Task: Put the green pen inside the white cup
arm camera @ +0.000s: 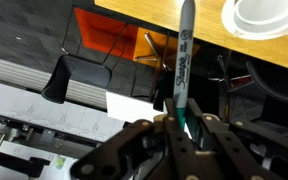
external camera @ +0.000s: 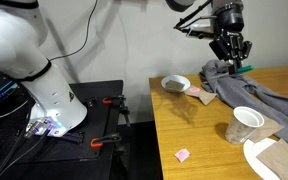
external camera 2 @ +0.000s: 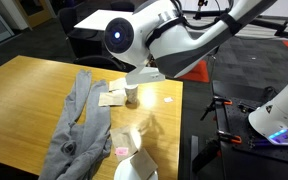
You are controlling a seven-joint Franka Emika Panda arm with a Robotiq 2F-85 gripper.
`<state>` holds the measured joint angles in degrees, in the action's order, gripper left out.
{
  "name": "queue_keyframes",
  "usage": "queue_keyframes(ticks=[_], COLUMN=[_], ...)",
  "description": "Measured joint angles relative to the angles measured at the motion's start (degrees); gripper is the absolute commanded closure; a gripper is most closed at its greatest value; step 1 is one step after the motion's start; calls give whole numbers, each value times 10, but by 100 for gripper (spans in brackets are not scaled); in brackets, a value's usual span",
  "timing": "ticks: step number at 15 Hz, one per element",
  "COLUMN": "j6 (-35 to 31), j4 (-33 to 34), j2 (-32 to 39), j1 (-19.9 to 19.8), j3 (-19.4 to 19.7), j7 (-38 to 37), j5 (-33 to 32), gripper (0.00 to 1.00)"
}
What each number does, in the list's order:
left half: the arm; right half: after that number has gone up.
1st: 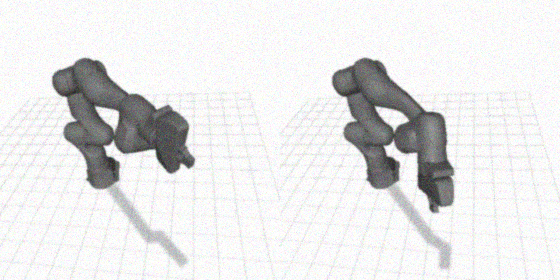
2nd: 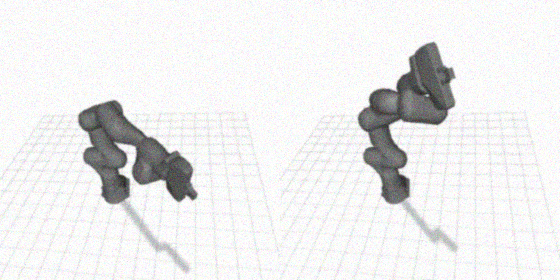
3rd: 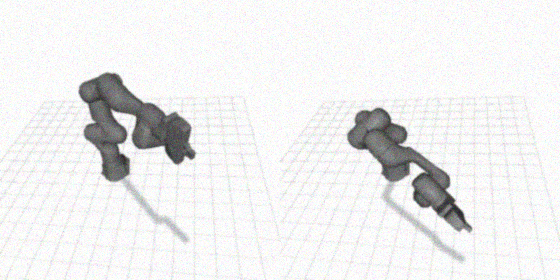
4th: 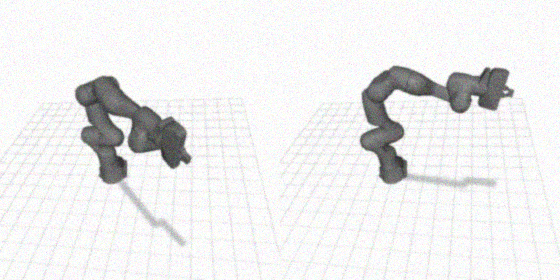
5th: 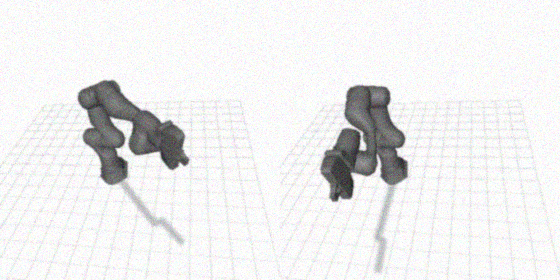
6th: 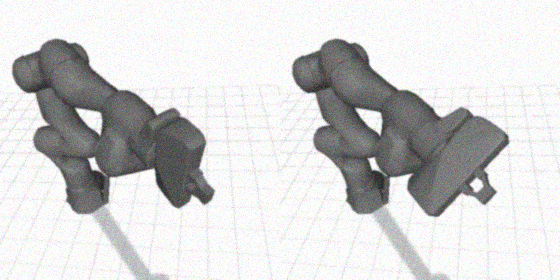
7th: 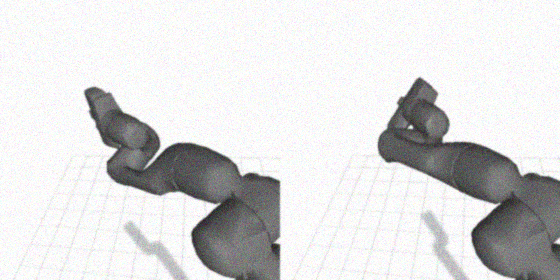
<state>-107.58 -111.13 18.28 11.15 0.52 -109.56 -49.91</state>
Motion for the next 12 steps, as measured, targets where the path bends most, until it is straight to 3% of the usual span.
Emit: queue_keyframes(ticks=[7, 12], j6=[36, 37], j4=[18, 23], j2=[19, 34], j1=[0, 1], j3=[0, -2], j7=[-134, -170], j5=[-42, -109], gripper=[96, 96])
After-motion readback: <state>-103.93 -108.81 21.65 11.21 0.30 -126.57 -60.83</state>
